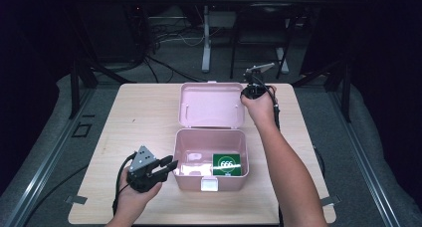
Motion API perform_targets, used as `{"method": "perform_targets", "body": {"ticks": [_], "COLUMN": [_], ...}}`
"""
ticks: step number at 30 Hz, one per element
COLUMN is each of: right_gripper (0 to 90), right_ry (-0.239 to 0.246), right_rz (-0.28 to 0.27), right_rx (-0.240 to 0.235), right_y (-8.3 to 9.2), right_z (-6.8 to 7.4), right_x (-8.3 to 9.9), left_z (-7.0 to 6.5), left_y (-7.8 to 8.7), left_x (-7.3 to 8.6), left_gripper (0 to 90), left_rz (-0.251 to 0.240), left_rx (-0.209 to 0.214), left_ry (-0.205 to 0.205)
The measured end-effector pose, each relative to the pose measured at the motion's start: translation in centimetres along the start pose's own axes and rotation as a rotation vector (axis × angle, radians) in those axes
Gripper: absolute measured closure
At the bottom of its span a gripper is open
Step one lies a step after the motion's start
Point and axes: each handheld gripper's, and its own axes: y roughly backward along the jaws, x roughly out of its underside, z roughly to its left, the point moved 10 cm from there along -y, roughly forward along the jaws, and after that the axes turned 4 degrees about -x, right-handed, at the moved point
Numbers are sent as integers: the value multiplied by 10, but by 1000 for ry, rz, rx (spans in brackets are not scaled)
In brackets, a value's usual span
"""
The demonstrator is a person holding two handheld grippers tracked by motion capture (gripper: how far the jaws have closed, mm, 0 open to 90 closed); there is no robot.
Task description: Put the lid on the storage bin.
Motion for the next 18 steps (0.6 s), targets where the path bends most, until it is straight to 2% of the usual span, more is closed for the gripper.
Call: {"method": "perform_targets", "body": {"ticks": [11, 18], "right_gripper": [870, 869], "right_ry": [36, 78], "right_rz": [-48, -84], "right_rx": [-15, -20], "right_y": [21, 37], "right_z": [6, 11], "right_x": [-2, -1], "left_z": [0, 1], "left_y": [-1, -1], "left_x": [0, 0], "left_gripper": [711, 711], "left_rz": [-2, 0], "left_rx": [-4, -5], "left_ry": [1, 3]}}
